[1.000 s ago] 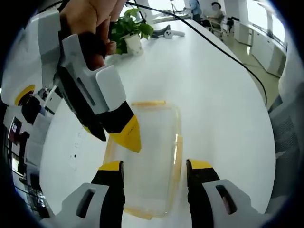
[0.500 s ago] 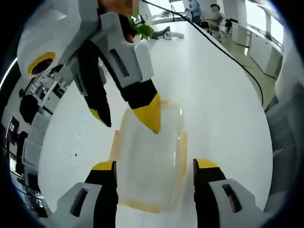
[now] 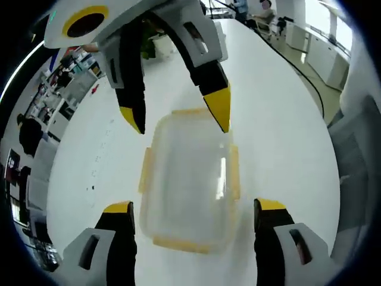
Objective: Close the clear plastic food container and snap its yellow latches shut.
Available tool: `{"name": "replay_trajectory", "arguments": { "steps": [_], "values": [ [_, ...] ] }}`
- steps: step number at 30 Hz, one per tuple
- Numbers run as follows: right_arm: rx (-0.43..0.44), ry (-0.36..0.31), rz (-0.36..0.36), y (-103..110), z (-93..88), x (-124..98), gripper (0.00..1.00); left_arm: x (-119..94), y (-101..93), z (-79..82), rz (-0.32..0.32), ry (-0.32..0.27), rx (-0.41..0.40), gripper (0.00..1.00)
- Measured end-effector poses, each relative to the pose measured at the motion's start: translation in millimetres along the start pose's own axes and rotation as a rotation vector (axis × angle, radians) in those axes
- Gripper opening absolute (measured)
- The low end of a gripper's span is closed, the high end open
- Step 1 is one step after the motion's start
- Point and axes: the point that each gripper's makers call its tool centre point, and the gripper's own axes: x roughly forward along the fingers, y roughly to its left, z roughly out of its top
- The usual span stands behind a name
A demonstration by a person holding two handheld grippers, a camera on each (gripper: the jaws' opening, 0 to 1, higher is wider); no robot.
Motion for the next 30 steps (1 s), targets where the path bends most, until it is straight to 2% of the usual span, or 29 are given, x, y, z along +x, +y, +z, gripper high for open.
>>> {"name": "replay_trajectory", "arguments": {
  "steps": [6, 10, 14, 25, 30],
  "values": [
    [-0.013, -0.009, -0.016, 5, -4.1, 2, 0.73, 3, 3.8, -5.9, 0.005, 0.019, 0.034, 0.87],
    [-0.073, 0.018, -0.068, 3, -9.1, 4, 0.76, 5, 7.8, -8.5, 0.006, 0.027, 0.033, 0.88],
    [-0.104, 0.017, -0.105, 3, -9.9, 8, 0.80, 8, 10.0, -11.8, 0.014, 0.042, 0.032, 0.87],
    [-0.138, 0.029, -0.172, -4, -18.4, 16, 0.78, 15, 9.7, -14.4, 0.008, 0.053, 0.041, 0.85],
    [-0.139, 0.045, -0.174, -4, -23.7, 22, 0.78, 17, 9.5, -16.1, 0.005, 0.060, 0.042, 0.85]
  ]
}}
